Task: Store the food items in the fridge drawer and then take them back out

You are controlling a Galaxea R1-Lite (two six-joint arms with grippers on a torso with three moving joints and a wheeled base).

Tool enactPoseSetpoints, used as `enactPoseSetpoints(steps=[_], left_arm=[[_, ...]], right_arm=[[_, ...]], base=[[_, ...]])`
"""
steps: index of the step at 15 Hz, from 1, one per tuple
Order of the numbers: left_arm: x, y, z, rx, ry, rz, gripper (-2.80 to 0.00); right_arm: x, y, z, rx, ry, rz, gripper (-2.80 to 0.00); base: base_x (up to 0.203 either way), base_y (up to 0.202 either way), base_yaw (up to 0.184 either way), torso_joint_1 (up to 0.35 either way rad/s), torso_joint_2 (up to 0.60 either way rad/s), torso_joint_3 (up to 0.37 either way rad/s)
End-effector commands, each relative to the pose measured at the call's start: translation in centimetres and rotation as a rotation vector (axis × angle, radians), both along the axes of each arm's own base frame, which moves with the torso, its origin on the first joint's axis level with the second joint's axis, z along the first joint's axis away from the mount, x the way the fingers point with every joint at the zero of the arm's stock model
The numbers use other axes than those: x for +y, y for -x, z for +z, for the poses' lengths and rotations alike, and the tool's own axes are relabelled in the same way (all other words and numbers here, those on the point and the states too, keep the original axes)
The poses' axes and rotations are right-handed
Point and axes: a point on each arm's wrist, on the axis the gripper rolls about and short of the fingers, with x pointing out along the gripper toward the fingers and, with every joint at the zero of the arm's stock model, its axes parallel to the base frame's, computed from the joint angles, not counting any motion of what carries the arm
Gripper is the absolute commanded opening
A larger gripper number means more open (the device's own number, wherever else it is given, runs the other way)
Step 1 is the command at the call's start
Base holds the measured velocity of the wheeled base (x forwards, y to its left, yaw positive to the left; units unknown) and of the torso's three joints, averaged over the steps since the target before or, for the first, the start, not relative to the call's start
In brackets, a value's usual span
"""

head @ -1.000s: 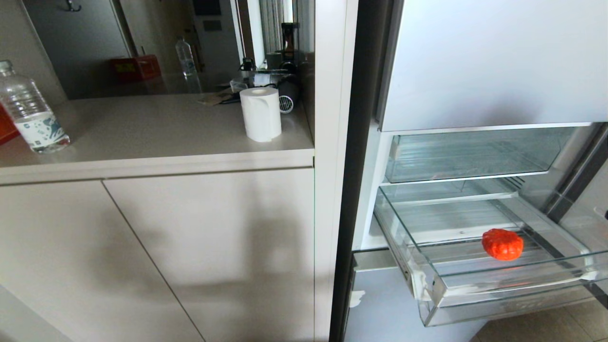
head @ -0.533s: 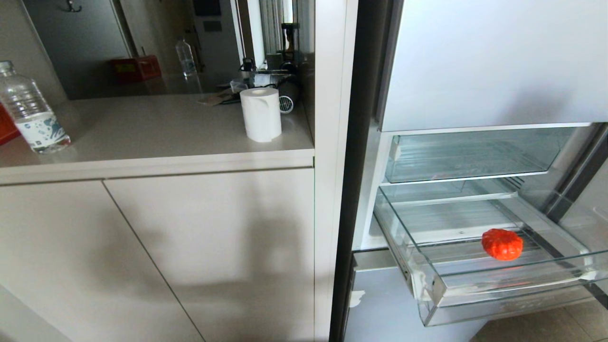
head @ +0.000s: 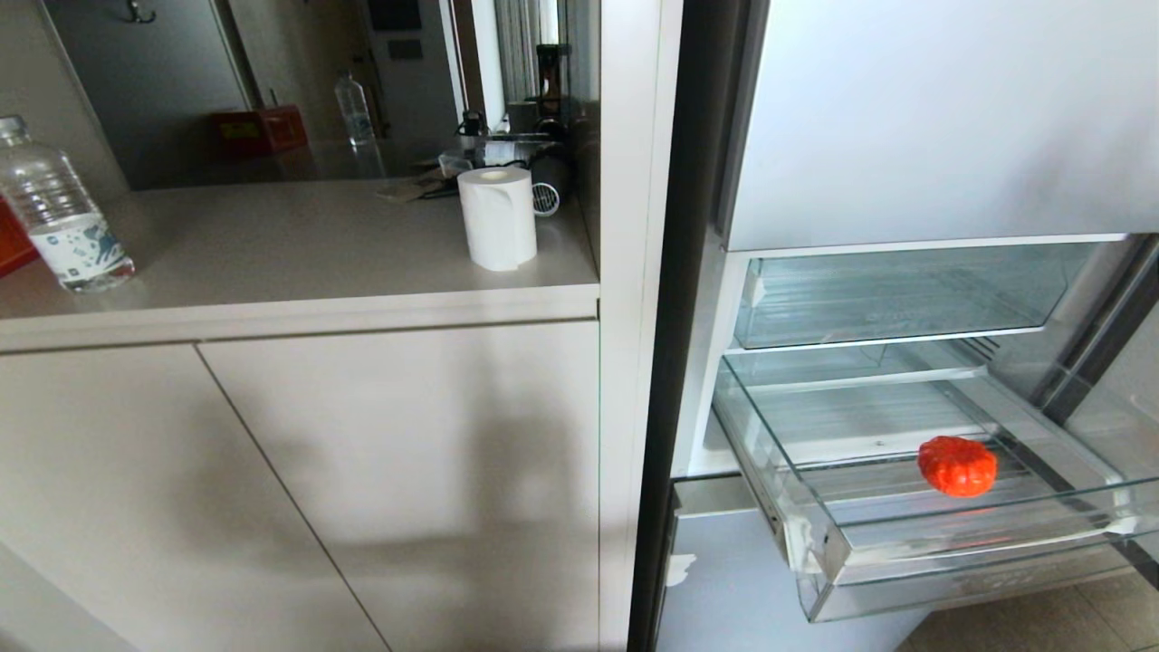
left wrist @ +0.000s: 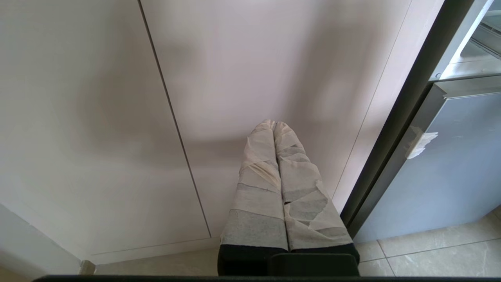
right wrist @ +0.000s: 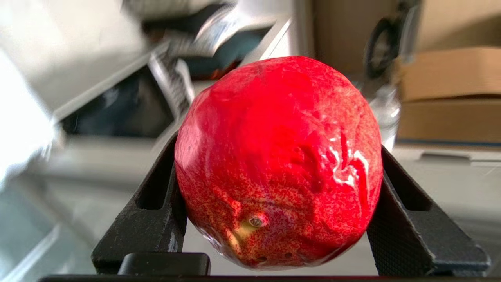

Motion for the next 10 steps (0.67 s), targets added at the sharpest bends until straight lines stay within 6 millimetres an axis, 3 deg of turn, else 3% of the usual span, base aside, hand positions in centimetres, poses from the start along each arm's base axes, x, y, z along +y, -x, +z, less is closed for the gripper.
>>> enactPoseSetpoints(steps=[1,5,10], left_arm=[[0.0,0.0,0.0,0.002,-0.001,0.001,-2.80],[0.0,0.0,0.0,0.002,0.000,0.001,-2.80],[0.0,0.0,0.0,0.002,0.000,0.000,-2.80]], right_arm=[[-3.6,2.1,0.7,-0.052,-0.045,-0.099,-2.80],[-6.7,6.4,2.0,-0.141,-0.040,-0.245,-2.80],[-11.5,13.6,-0.1,-0.178,-0.120,-0.416,-2.80]], base=[[0.000,0.000,0.000,0.000,0.00,0.000],[0.000,0.000,0.000,0.000,0.00,0.000],[0.000,0.000,0.000,0.000,0.00,0.000]])
